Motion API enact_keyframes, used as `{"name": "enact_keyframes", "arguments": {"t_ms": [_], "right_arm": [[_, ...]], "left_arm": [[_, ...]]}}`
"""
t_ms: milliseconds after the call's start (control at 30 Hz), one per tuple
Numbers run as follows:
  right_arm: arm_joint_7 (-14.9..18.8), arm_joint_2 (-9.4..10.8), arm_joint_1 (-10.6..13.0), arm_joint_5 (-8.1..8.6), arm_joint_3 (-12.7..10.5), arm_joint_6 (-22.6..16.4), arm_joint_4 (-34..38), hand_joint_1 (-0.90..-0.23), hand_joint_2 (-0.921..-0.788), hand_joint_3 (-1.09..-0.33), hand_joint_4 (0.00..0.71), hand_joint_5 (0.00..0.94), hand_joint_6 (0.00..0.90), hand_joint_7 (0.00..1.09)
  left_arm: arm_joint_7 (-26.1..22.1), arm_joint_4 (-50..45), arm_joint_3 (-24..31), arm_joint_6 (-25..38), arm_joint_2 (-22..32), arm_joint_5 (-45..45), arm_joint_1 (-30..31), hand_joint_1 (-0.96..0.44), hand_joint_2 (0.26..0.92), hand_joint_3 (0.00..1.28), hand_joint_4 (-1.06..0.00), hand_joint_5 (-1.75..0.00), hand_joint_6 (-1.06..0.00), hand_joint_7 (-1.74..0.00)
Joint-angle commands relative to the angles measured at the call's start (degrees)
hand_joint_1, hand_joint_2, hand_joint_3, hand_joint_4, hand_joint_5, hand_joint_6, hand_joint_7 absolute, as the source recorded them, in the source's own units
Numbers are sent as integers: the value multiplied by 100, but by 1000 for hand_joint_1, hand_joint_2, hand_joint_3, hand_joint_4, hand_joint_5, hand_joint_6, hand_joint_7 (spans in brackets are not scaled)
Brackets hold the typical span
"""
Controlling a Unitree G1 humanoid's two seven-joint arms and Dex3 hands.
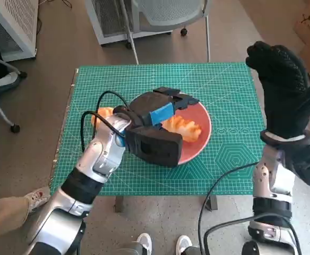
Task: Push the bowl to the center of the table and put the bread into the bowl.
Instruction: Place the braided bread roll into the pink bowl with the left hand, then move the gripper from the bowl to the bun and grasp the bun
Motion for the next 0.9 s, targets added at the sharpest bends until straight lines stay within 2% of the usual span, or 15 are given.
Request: {"name": "enact_keyframes", "arguments": {"t_ms": [33, 267, 433, 567, 700, 900], "right_arm": [[-69, 21, 136, -26, 24, 70, 2, -534, -921, -585, 387, 0, 421, 1], [-74, 52, 120, -22, 49, 61, 43, -533, -921, -584, 387, 0, 422, 1], [-78, 86, 113, -26, 73, 50, 59, -533, -921, -584, 387, 0, 429, 5], [-82, 104, 121, -32, 92, 45, 47, -532, -921, -584, 387, 0, 431, 5], [-59, 95, 120, 0, 94, 59, 48, -532, -921, -584, 387, 0, 431, 5], [-20, 68, 108, 59, 73, 74, 76, -537, -921, -583, 386, 0, 431, 5]], "left_arm": [[37, -258, 88, -47, 149, -21, 119, -505, 847, 8, -30, 0, -237, -47], [-30, -661, 229, 12, 386, -31, 229, -619, 887, 18, -34, -2, -329, -86], [-52, -1112, 539, -119, 769, -140, 405, -713, 916, 51, -60, -11, -384, -106], [-84, -1417, 873, -211, 1059, -331, 556, -731, 920, 57, -81, -16, -400, -105], [-190, -1601, 1234, -226, 1371, -553, 652, -685, 916, 26, -106, -10, -416, -75], [-371, -1695, 1640, -55, 1837, -707, 760, -532, 826, 4, -124, -4, -401, -28]]}}
